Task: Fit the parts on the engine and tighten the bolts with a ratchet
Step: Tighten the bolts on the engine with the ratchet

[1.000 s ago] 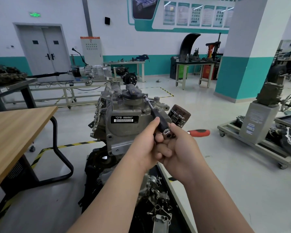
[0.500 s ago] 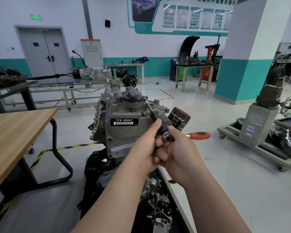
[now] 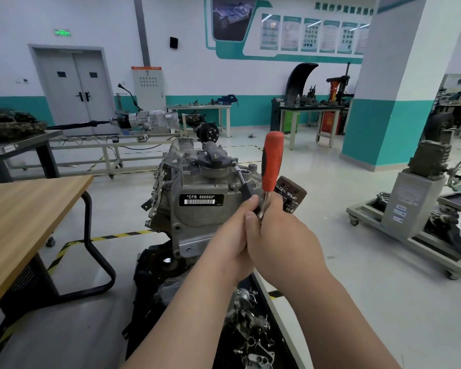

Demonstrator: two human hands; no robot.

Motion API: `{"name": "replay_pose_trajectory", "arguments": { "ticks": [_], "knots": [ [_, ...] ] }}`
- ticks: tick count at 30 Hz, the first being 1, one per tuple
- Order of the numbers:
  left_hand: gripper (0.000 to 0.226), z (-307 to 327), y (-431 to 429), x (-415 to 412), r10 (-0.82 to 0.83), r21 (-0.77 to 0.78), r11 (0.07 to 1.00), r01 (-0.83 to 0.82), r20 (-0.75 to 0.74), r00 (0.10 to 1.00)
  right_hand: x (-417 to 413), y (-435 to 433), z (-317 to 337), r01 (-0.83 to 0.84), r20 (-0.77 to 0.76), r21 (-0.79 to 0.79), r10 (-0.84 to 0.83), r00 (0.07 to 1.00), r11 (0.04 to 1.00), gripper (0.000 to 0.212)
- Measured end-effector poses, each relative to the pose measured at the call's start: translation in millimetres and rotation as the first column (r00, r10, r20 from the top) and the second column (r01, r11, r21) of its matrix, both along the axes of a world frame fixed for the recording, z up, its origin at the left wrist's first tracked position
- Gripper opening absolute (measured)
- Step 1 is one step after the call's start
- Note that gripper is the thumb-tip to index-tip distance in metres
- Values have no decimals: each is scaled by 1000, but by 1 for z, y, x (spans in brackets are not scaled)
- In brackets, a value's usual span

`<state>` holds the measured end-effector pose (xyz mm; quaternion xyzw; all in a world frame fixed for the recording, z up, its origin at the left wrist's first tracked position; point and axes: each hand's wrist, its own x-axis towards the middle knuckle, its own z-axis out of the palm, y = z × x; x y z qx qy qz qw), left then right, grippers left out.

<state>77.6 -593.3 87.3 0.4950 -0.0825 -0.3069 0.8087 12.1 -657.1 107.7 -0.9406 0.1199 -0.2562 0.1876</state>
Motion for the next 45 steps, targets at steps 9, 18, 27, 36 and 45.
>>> {"name": "replay_pose_trajectory", "arguments": {
  "ticks": [9, 18, 27, 36, 45],
  "knots": [
    [54, 13, -1, -14, 66, 77, 995, -63, -35, 997, 10, 2, -11, -165, 172, 782, 47, 984, 601, 33],
    [69, 5, 4, -3, 39, 108, 993, -38, -8, 999, 4, 7, -8, -336, 362, 834, -27, 932, -437, 43],
    [68, 10, 6, 3, -15, 114, 993, 16, -8, 1000, 9, 11, -5, -356, 374, 756, -83, 924, -550, 22],
    [72, 9, -5, 3, -17, 166, 986, 17, -1, 1000, 7, -6, -3, -315, 325, 934, 40, 945, -166, 33],
    [31, 14, -17, -4, 96, 25, 995, -95, -64, 993, 2, -25, -2, -135, 70, 727, 124, 990, 674, 17]
  ]
}}
